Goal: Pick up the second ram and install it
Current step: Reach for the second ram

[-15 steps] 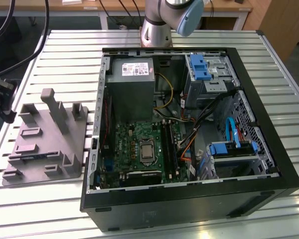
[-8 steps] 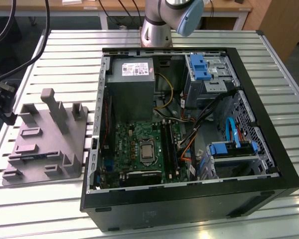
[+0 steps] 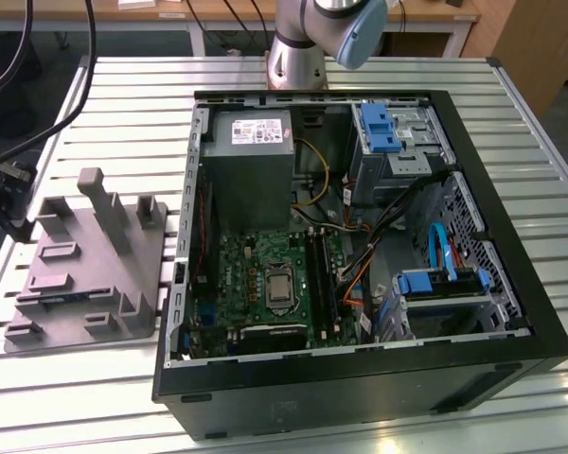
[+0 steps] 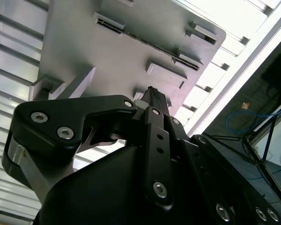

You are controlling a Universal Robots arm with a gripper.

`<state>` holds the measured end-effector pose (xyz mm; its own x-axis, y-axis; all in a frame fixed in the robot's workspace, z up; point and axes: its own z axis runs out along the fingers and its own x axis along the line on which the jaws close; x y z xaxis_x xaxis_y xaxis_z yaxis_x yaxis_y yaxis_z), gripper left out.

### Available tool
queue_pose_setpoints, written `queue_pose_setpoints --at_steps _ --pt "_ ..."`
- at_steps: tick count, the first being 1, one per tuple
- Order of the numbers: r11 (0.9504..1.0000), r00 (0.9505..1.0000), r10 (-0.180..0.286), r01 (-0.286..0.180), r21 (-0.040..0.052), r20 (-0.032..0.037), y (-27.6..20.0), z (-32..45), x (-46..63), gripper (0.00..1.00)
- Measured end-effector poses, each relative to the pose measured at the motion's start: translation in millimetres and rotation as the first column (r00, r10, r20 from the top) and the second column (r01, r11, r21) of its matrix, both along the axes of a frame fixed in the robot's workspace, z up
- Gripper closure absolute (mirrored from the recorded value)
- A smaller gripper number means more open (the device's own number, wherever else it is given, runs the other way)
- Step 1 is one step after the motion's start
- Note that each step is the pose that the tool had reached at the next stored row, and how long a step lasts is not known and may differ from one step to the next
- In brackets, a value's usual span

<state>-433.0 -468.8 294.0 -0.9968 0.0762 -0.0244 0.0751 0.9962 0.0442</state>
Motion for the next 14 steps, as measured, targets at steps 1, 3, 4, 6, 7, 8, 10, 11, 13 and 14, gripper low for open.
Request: queue_pose_setpoints --at_steps 1,3,4,6,7,8,10,11,13,14 --pt "1.0000 1.0000 0.000 0.000 0.0000 0.0000 -0.2 -0.7 0.0 0.90" --pt "1.0000 1.0000 0.000 0.000 0.0001 0.0000 -0.7 -2.2 0.0 0.90" --pt "1.0000 1.0000 0.000 0.000 0.0001 0.0000 -0.9 -2.9 0.0 0.90" --pt "1.0000 1.0000 0.000 0.000 0.0000 0.0000 -1.4 -4.2 0.0 0.90" --pt "1.0000 1.0000 0.000 0.000 0.0001 0.0001 -1.6 -4.9 0.0 0.90" --pt "1.0000 1.0000 0.000 0.000 0.0001 0.0001 -1.8 -5.5 0.0 0.90" --pt "1.0000 1.0000 0.000 0.000 0.0000 0.0000 -2.2 -6.9 0.0 0.90" --pt "1.0000 1.0000 0.000 0.000 0.0000 -0.0001 -2.5 -7.4 0.0 0.90" --pt "1.0000 1.0000 0.000 0.000 0.0000 0.0000 -2.9 -8.7 0.0 0.90" --pt "1.0000 1.0000 0.000 0.000 0.0001 0.0000 -3.1 -9.4 0.0 0.90"
